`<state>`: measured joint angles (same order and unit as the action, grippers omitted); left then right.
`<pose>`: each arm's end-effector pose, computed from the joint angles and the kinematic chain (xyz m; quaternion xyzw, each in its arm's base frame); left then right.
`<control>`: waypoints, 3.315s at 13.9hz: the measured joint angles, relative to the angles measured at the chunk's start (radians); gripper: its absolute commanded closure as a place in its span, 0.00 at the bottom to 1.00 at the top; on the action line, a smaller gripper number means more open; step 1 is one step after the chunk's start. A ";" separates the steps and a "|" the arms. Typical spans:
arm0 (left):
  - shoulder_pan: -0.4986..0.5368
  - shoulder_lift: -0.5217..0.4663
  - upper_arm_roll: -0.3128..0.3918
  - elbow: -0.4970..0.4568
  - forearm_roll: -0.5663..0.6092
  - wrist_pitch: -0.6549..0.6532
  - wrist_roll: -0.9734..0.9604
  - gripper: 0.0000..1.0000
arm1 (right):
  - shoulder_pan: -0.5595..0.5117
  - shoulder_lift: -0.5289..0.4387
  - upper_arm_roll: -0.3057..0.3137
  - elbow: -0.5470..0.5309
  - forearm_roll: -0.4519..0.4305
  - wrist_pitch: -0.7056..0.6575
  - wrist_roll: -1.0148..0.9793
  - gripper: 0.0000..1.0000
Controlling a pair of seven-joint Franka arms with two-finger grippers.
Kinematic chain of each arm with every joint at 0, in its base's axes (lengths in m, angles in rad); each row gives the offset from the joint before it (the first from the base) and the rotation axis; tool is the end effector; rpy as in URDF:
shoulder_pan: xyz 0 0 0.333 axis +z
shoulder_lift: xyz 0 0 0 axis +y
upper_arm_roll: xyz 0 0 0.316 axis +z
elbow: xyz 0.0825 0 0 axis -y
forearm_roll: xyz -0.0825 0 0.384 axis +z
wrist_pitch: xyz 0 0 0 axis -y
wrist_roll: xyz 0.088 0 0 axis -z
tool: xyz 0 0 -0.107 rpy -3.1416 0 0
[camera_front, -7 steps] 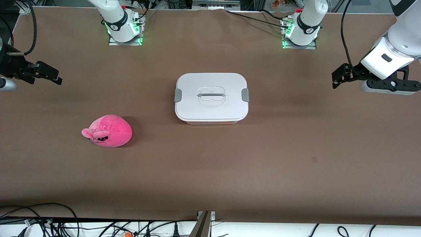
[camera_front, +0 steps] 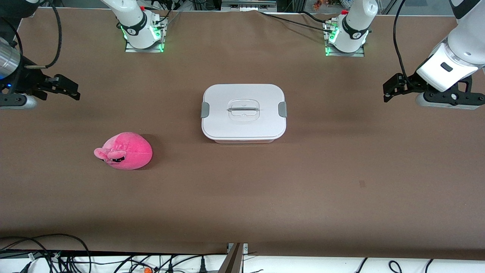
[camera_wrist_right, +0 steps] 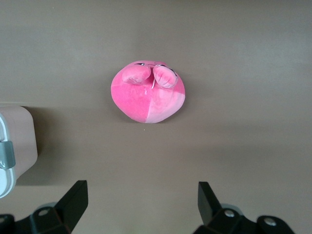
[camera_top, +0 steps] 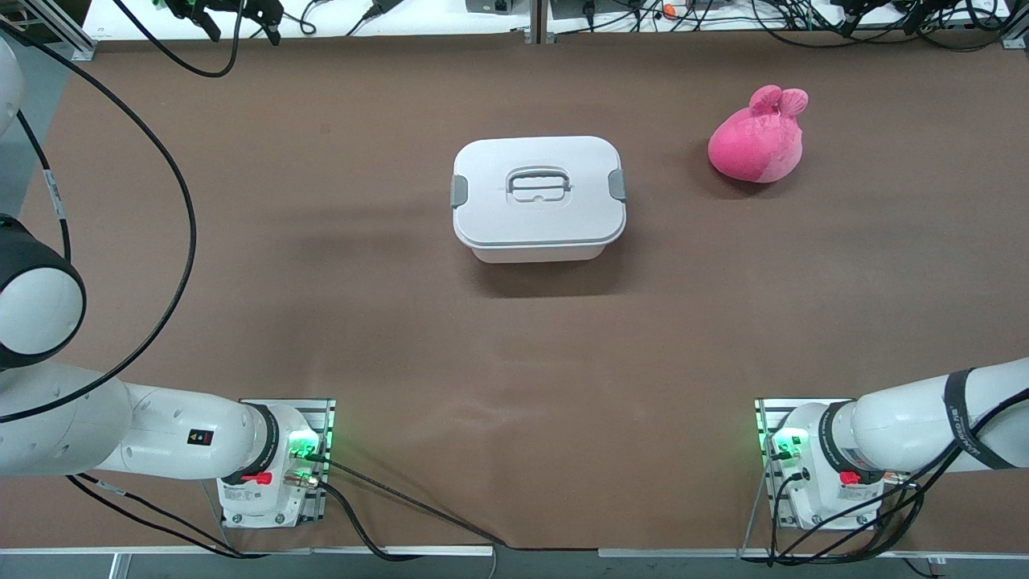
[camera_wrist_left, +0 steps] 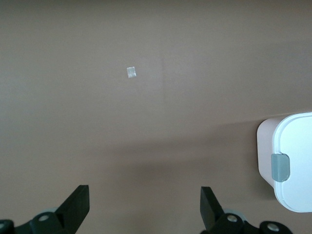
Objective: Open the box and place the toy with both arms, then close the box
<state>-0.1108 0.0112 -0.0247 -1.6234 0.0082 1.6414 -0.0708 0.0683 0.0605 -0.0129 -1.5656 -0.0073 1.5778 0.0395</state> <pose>0.5582 -0.0752 0.5995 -0.9995 0.0326 -0.0038 0.0036 0.5713 0.0311 0.5935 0.9997 0.0081 -0.0239 0.0052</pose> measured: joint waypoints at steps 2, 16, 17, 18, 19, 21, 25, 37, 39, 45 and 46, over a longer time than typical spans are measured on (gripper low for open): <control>0.000 0.000 0.000 0.000 0.000 -0.007 -0.001 0.00 | -0.001 0.002 -0.006 0.002 0.000 -0.001 0.000 0.00; -0.283 0.208 -0.225 0.050 -0.115 -0.112 0.032 0.00 | 0.002 0.002 -0.005 0.007 0.000 -0.002 0.000 0.00; -0.313 0.239 -0.226 0.096 -0.115 -0.108 0.088 0.00 | 0.002 0.002 -0.004 0.007 0.000 -0.002 0.000 0.00; -0.334 0.270 -0.225 0.147 -0.115 -0.107 0.163 0.00 | 0.002 0.002 -0.005 0.007 0.000 -0.002 0.000 0.00; -0.349 0.297 -0.224 0.179 -0.115 -0.091 0.221 0.00 | 0.002 0.002 -0.005 0.007 0.000 -0.002 0.000 0.00; -0.379 0.348 -0.224 0.197 -0.115 0.043 0.303 0.00 | 0.002 0.002 -0.005 0.008 0.000 -0.002 0.000 0.00; -0.505 0.462 -0.225 0.201 0.017 0.212 0.370 0.00 | 0.002 0.002 -0.005 0.008 0.000 -0.001 0.000 0.00; -0.520 0.611 -0.203 0.192 0.089 0.401 0.541 0.63 | 0.004 0.002 -0.002 0.009 0.000 -0.001 0.000 0.00; -0.513 0.614 -0.204 0.188 0.089 0.386 0.551 1.00 | 0.004 0.002 -0.002 0.009 0.000 -0.001 0.000 0.00; -0.511 0.566 -0.220 0.191 0.082 0.259 0.552 1.00 | 0.004 0.002 -0.002 0.009 0.000 0.000 0.000 0.00; -0.510 0.565 -0.219 0.192 0.074 0.259 0.552 1.00 | 0.004 0.002 -0.002 0.009 0.000 0.000 0.000 0.00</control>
<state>-0.6211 0.5758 -0.2439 -1.4309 0.0822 1.9006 0.4810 0.0721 0.0623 -0.0151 -1.5570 -0.0077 1.5775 0.0396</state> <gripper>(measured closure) 0.925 0.000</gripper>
